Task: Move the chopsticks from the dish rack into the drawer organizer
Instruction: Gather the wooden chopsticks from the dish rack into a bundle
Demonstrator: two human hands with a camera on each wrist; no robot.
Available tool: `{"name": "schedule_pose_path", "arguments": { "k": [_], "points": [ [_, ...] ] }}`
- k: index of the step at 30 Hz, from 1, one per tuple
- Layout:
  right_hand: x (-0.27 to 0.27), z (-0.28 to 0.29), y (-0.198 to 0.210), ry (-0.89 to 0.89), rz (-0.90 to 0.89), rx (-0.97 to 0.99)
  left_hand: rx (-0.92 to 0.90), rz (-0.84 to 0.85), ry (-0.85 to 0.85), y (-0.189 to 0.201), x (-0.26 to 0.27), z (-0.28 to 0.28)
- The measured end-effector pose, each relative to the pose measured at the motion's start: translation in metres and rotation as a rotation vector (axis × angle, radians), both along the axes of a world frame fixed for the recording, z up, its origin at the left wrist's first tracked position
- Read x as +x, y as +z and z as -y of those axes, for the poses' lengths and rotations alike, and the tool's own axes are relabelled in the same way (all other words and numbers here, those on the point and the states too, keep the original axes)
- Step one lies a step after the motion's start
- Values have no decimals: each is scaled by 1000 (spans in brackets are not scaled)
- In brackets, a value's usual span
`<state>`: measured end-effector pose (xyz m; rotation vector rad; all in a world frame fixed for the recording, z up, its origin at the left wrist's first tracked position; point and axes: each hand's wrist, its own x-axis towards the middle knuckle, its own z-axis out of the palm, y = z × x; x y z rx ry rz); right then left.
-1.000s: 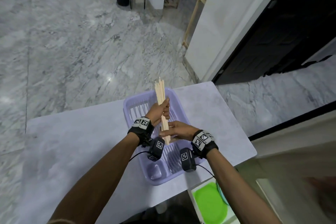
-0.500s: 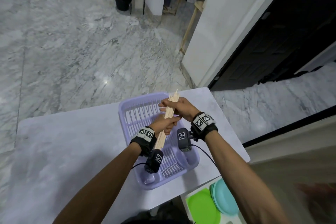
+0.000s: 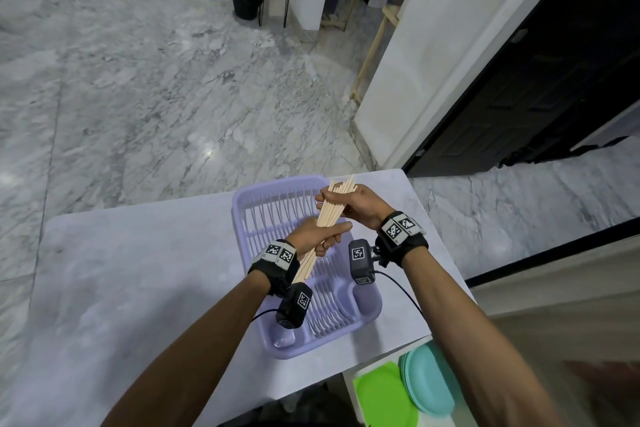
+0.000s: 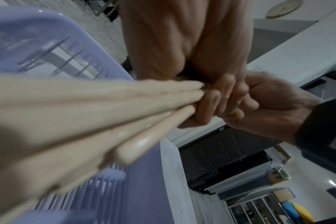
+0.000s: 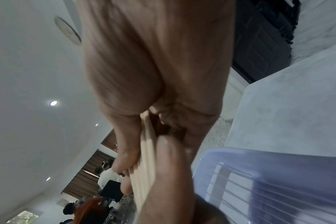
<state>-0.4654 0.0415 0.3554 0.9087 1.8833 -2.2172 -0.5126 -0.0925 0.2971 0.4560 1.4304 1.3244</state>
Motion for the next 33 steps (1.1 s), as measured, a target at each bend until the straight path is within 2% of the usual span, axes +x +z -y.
{"name": "schedule_pose_path", "arguments": {
  "k": [6,10,16,22,27,33],
  "points": [
    [-2,9,-5,-106,-23,73,-25,-9,46,-3,0,-2],
    [-4,11,-6,-67,5,74,-8,-12,112,-8,1,1],
    [-2,4,-6,-62,36,177,-31,-1,153,-13,-5,9],
    [-6,7,-3,-43,32,130,-18,0,181,-14,-7,13],
    [-13,7,-5,-219,10,230,-28,-23,198,-18,-8,13],
    [-16,1,-2,-287,15,317,-38,-39,167,-15,-12,16]
  ]
}}
